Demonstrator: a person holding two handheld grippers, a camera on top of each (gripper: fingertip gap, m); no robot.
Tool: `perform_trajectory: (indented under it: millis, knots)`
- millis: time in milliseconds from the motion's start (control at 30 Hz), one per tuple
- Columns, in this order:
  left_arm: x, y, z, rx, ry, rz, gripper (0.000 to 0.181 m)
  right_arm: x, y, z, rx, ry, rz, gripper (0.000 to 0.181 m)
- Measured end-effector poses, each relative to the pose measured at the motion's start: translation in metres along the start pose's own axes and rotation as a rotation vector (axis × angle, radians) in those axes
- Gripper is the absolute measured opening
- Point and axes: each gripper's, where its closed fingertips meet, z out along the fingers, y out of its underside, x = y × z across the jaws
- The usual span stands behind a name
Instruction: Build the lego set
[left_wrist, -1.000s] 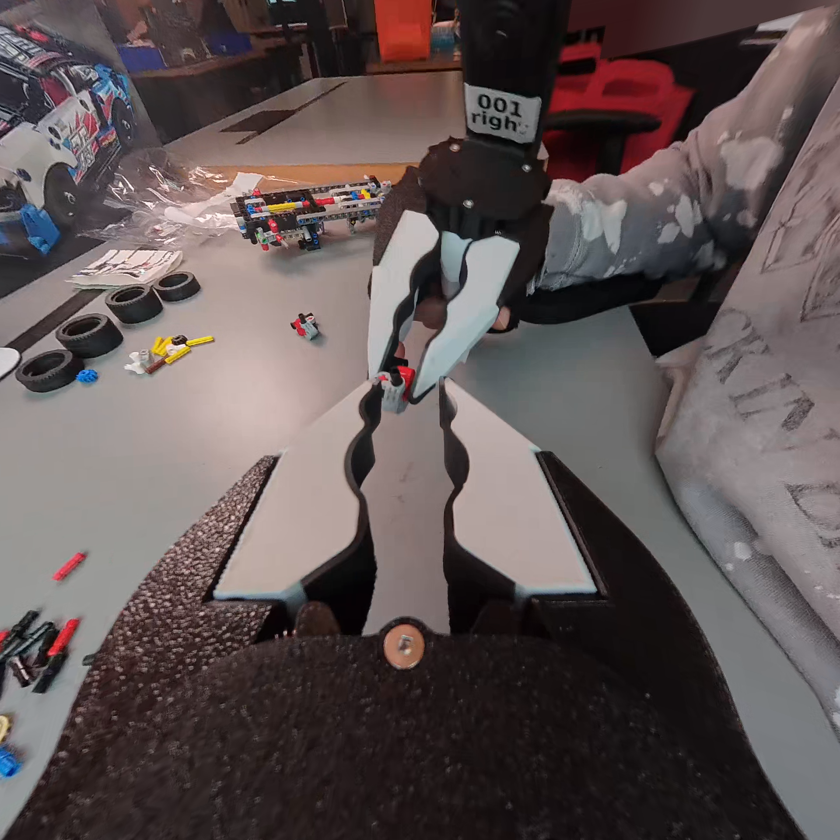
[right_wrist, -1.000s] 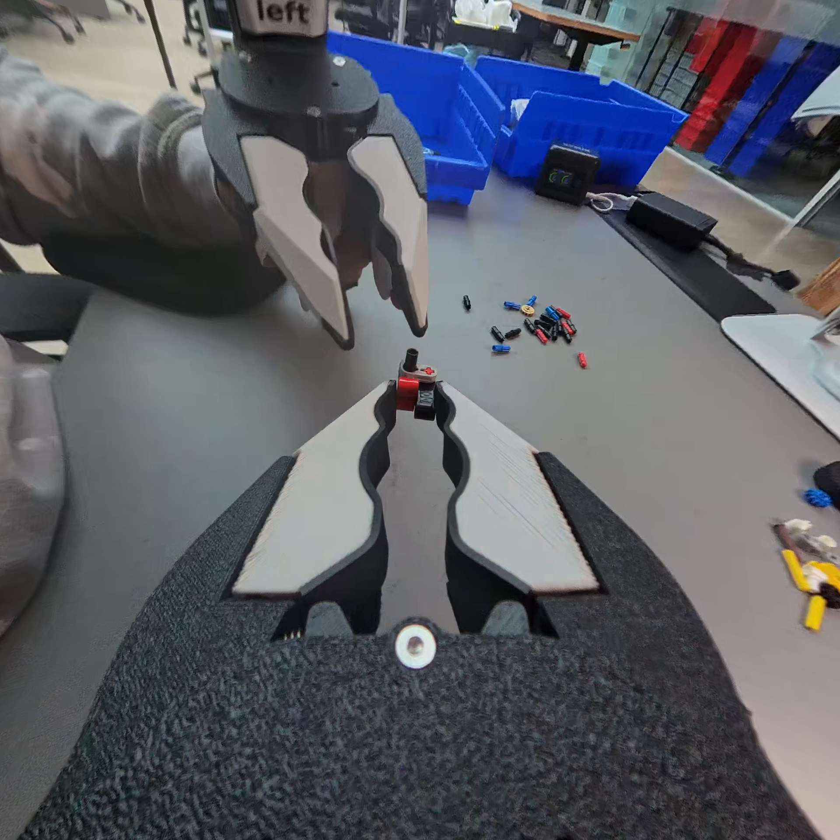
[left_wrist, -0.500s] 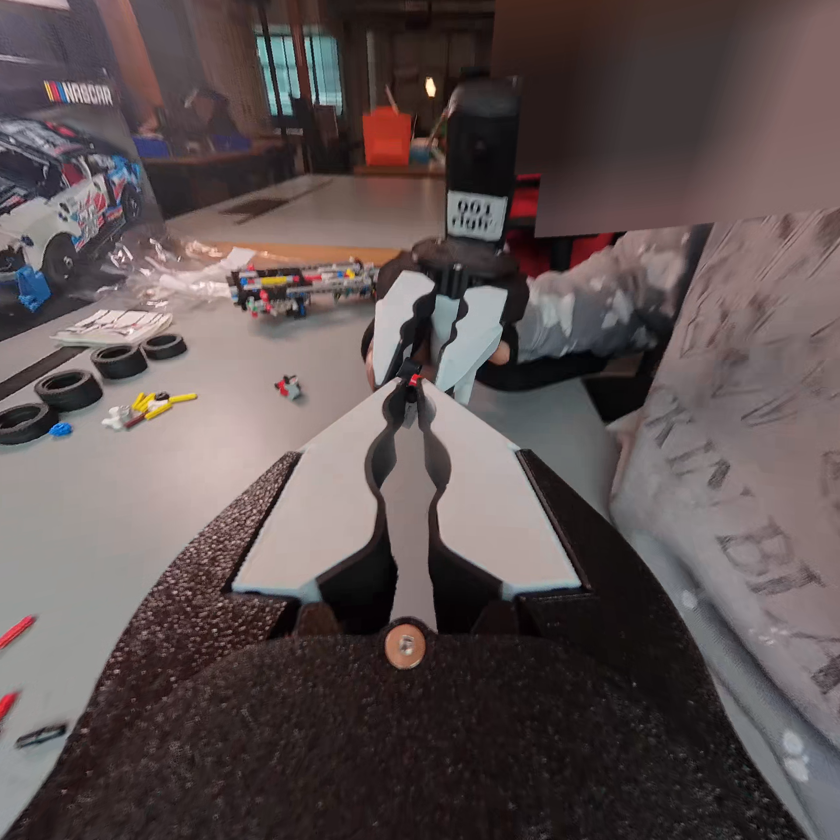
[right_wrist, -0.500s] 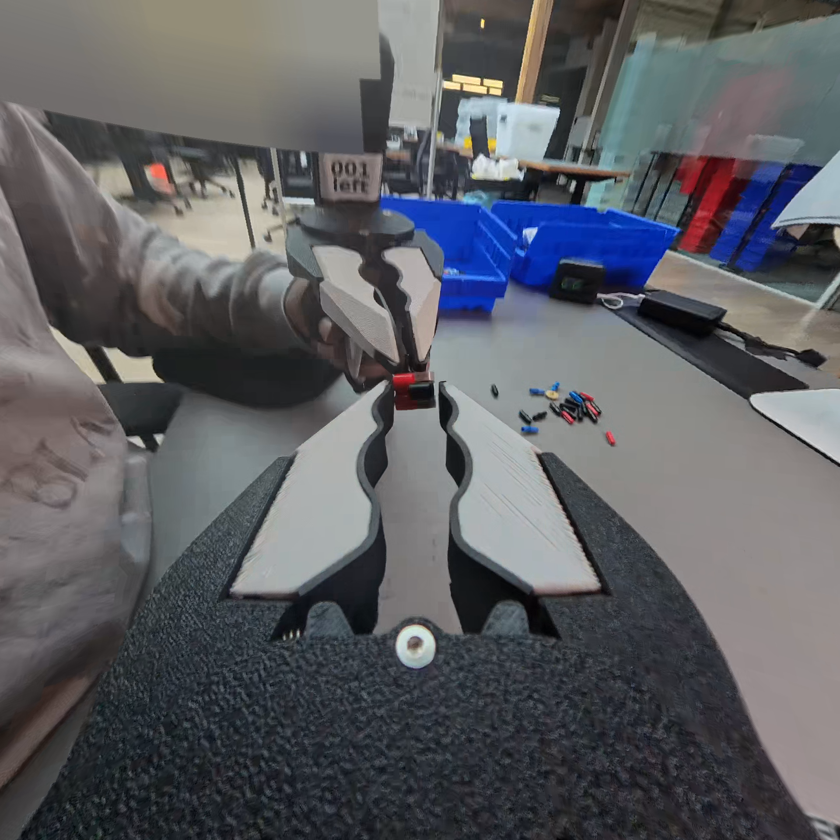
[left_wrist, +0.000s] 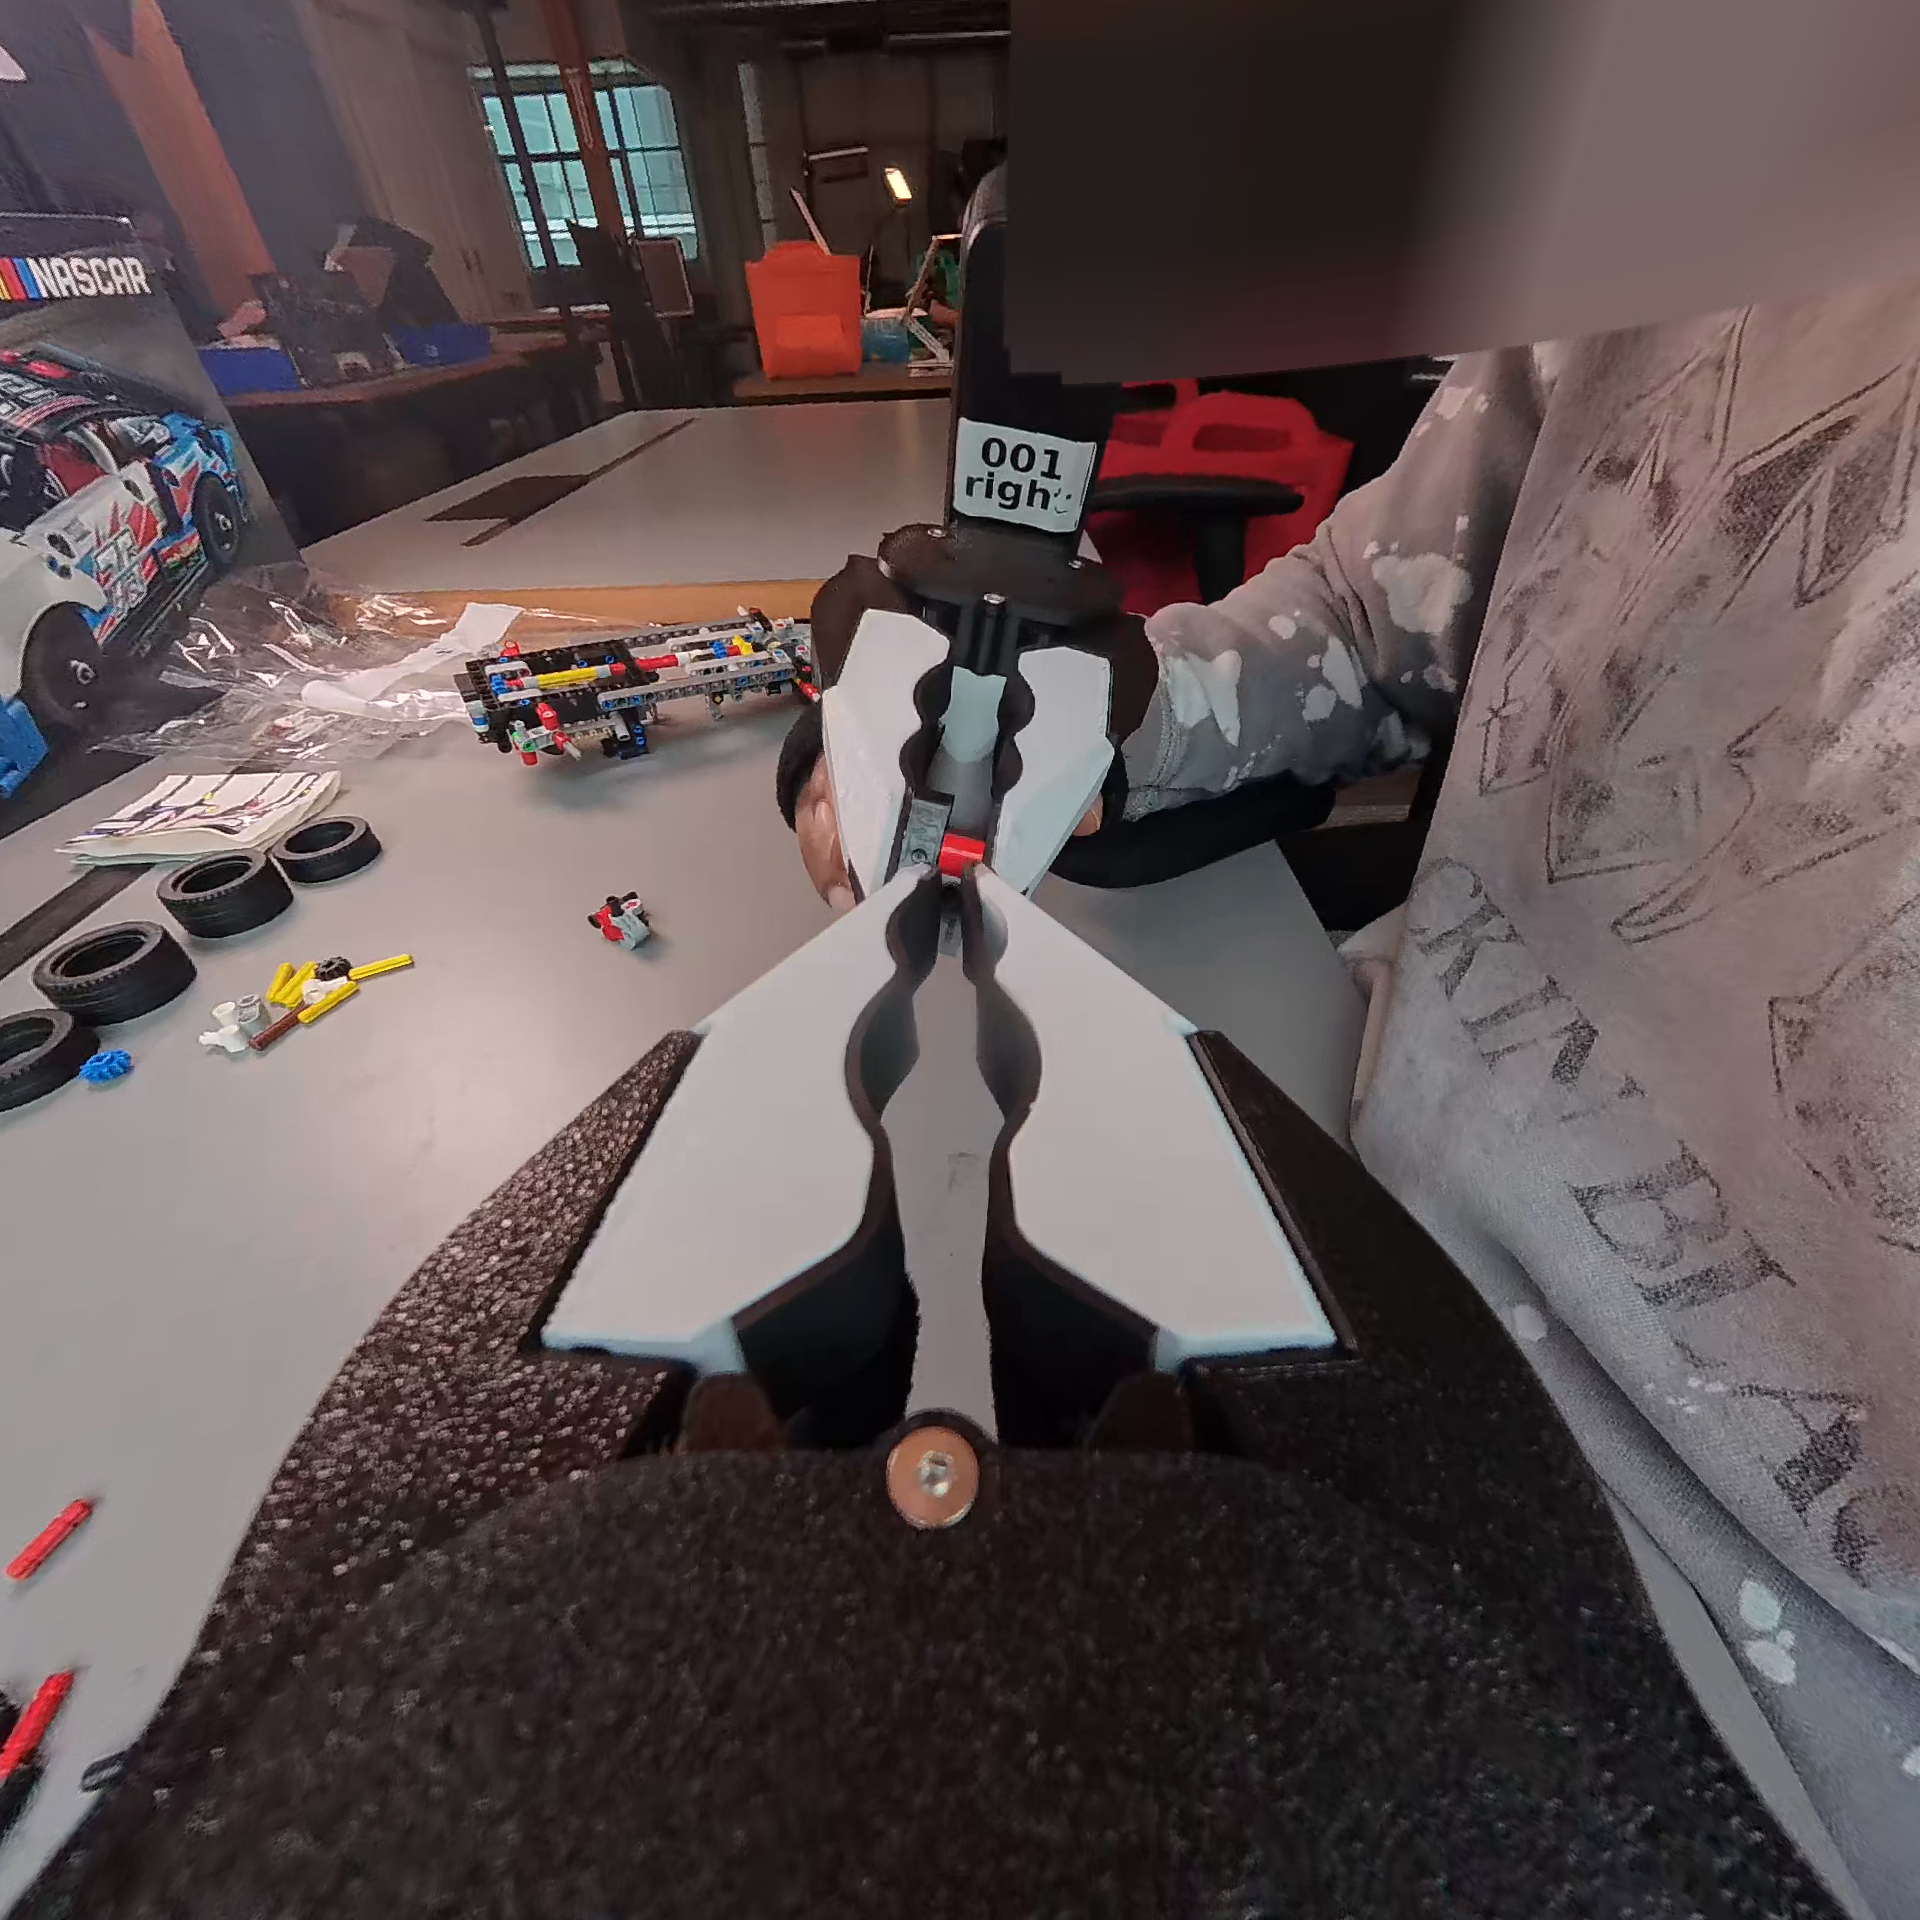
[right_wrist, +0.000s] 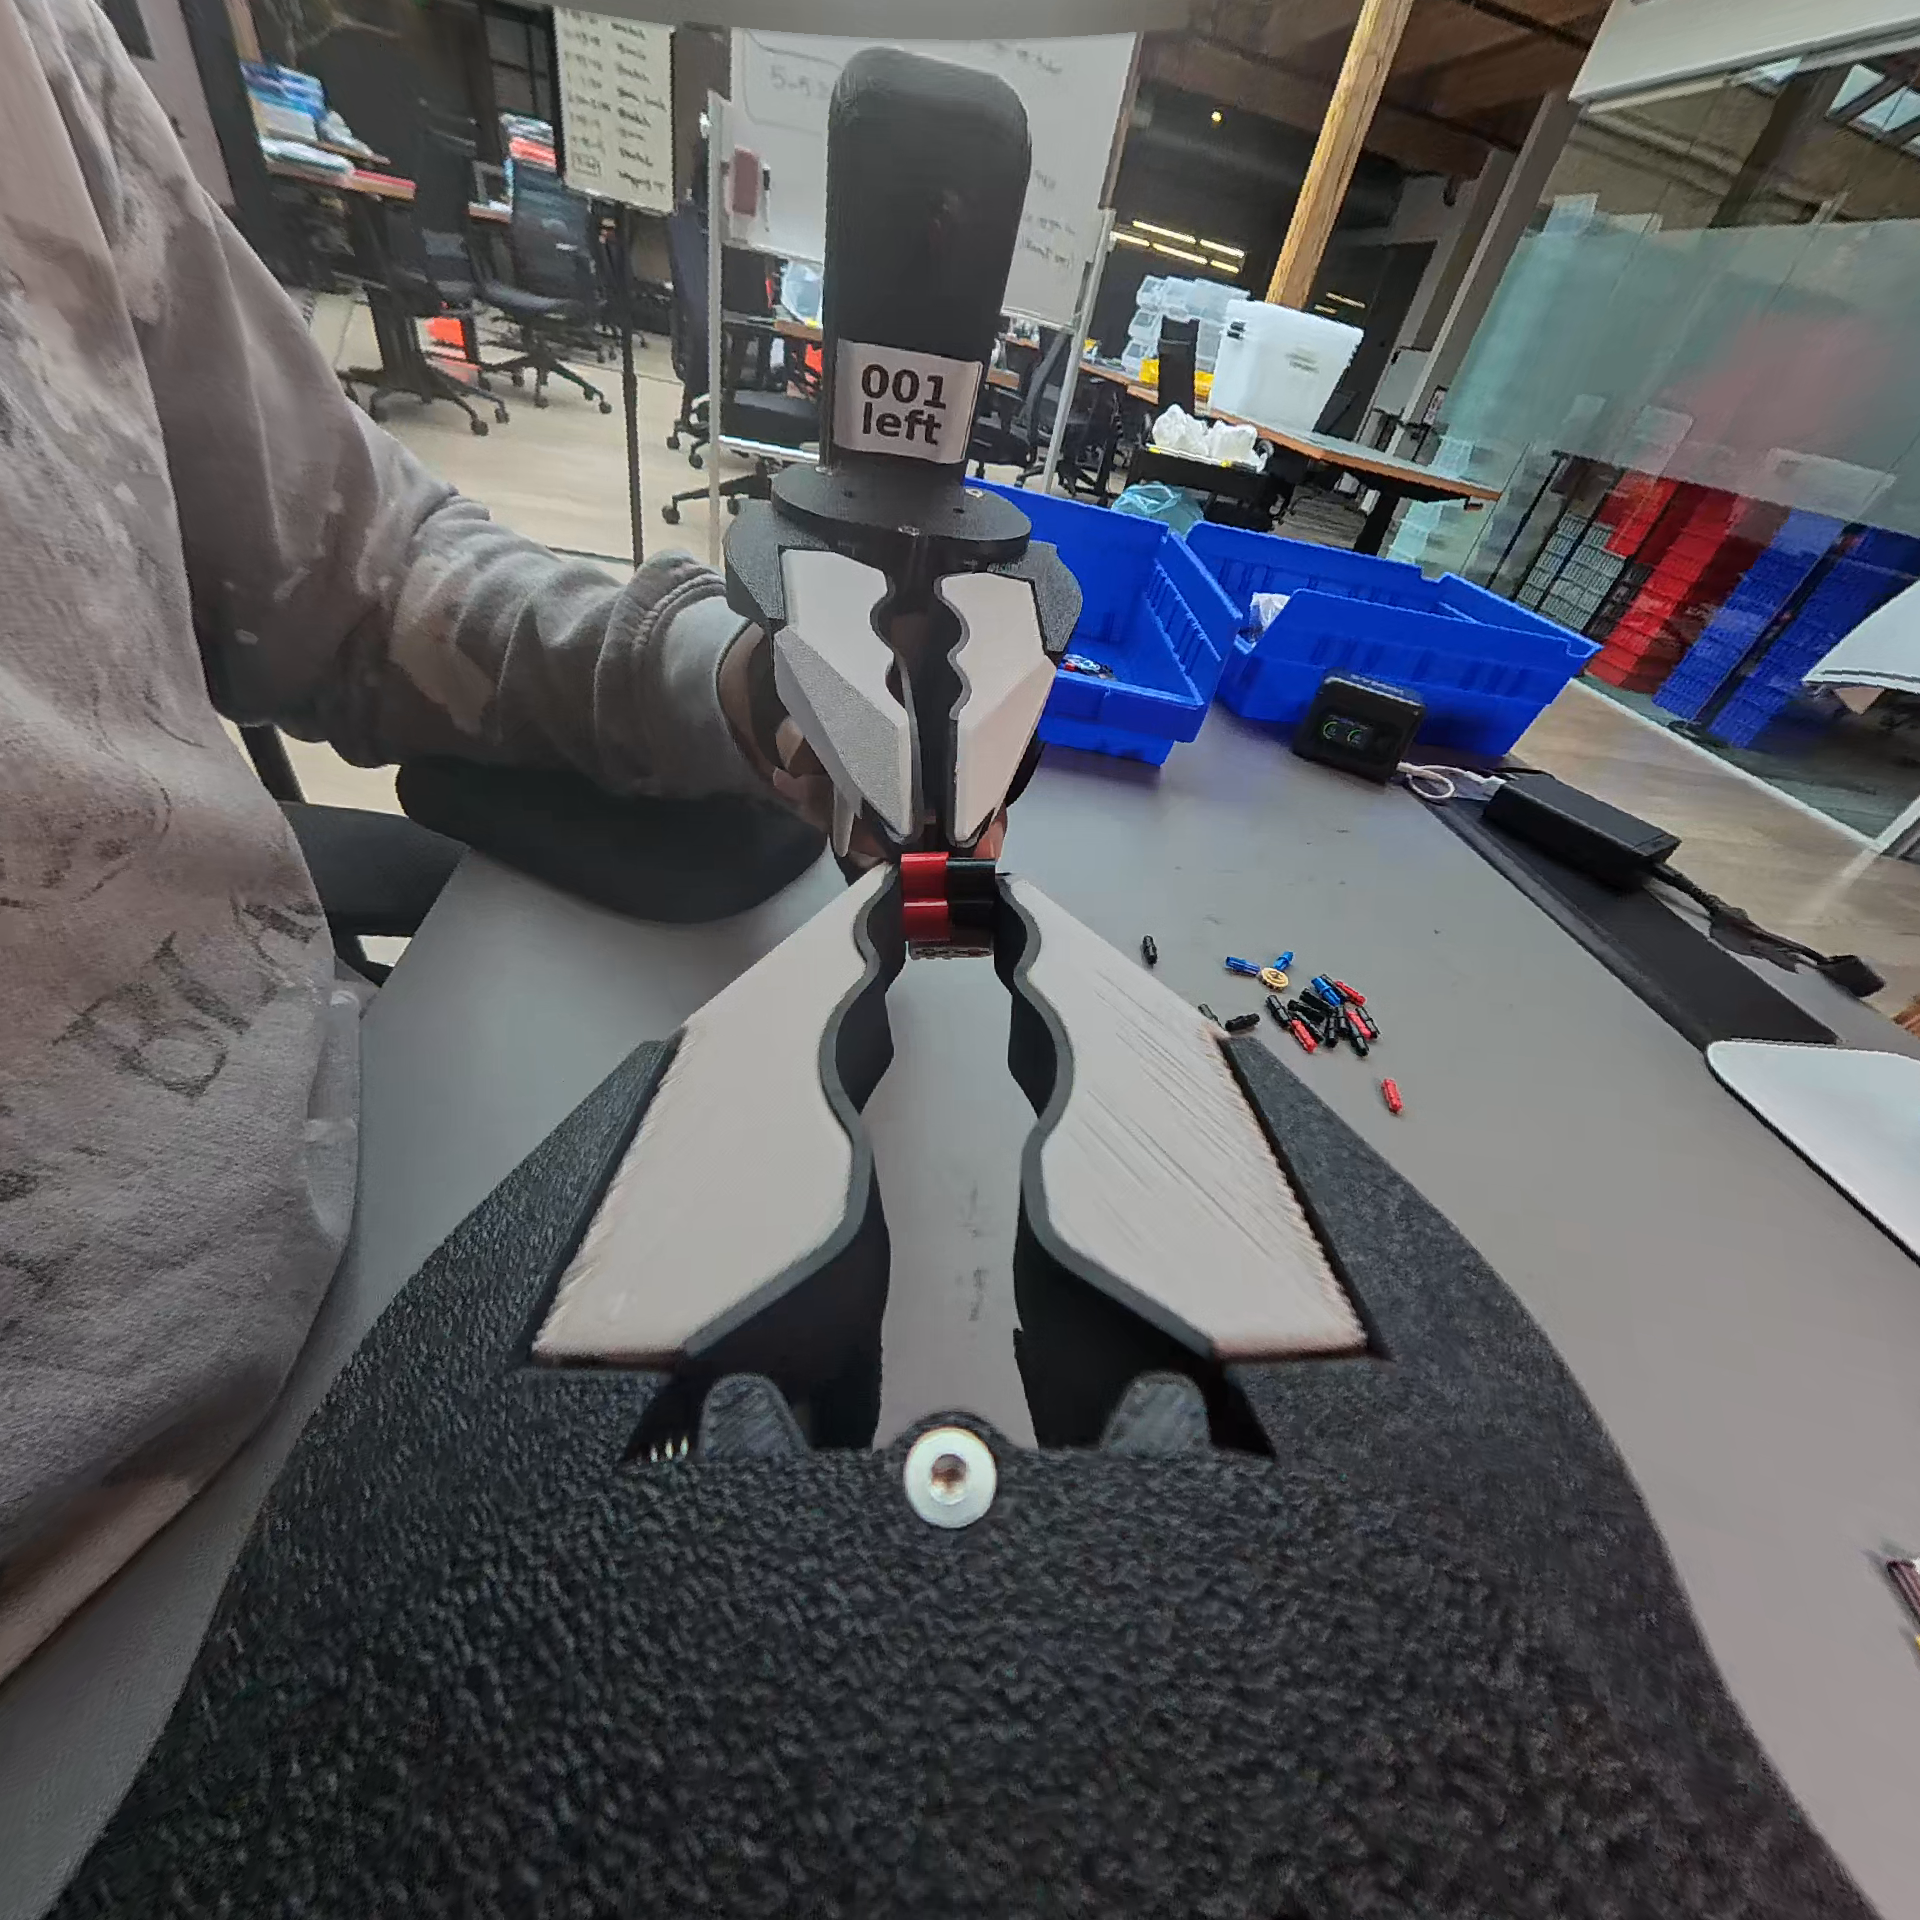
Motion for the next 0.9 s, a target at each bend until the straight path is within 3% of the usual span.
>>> perform_trajectory:
  millis: [433,500,533,600,667,767,900]
  knots:
    - [0.008,0.000,-0.002,-0.032,0.041,0.058,0.000,-0.005,0.005,-0.010,-0.068,-0.016,-0.074,0.015]
    - [-0.024,-0.029,-0.052,0.124,-0.087,0.001,0.000,0.029,0.013,-0.042,-0.067,0.102,-0.019,0.014]
    - [-0.035,-0.032,-0.069,0.131,-0.138,-0.002,0.000,0.033,0.015,-0.049,-0.076,0.112,-0.011,0.014]
    - [-0.043,-0.009,-0.053,-0.006,-0.172,0.022,0.000,0.014,0.015,-0.023,-0.096,0.064,-0.093,0.015]
    - [-0.035,0.011,-0.028,-0.101,-0.108,0.004,0.001,0.011,0.017,-0.007,-0.115,0.041,-0.112,0.015]
    - [-0.020,0.022,-0.014,-0.109,-0.025,-0.095,0.024,0.019,0.024,-0.008,-0.132,0.068,-0.123,0.015]
    - [-0.017,0.030,0.000,-0.129,-0.012,-0.223,0.019,0.012,0.027,-0.004,-0.155,0.104,-0.207,0.015]
